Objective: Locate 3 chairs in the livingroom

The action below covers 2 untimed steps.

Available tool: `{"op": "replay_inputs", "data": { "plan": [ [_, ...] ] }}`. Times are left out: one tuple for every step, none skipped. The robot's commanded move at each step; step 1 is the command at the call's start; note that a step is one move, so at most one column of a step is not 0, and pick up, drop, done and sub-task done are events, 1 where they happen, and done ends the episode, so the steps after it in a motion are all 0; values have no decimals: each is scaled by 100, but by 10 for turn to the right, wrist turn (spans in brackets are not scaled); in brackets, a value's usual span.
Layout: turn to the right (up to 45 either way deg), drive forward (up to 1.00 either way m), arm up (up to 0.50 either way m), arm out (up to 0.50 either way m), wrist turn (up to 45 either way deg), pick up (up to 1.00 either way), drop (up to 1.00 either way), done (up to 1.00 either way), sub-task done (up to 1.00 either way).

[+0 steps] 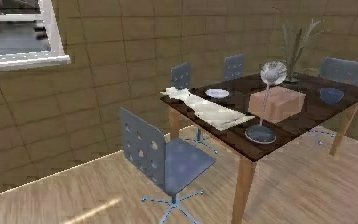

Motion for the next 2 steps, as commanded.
{"op": "replay_inputs", "data": {
  "plan": [
    [-450,0,0,0,0,0,0,0,0],
    [-150,0,0,0,0,0,0,0,0]
  ]
}}
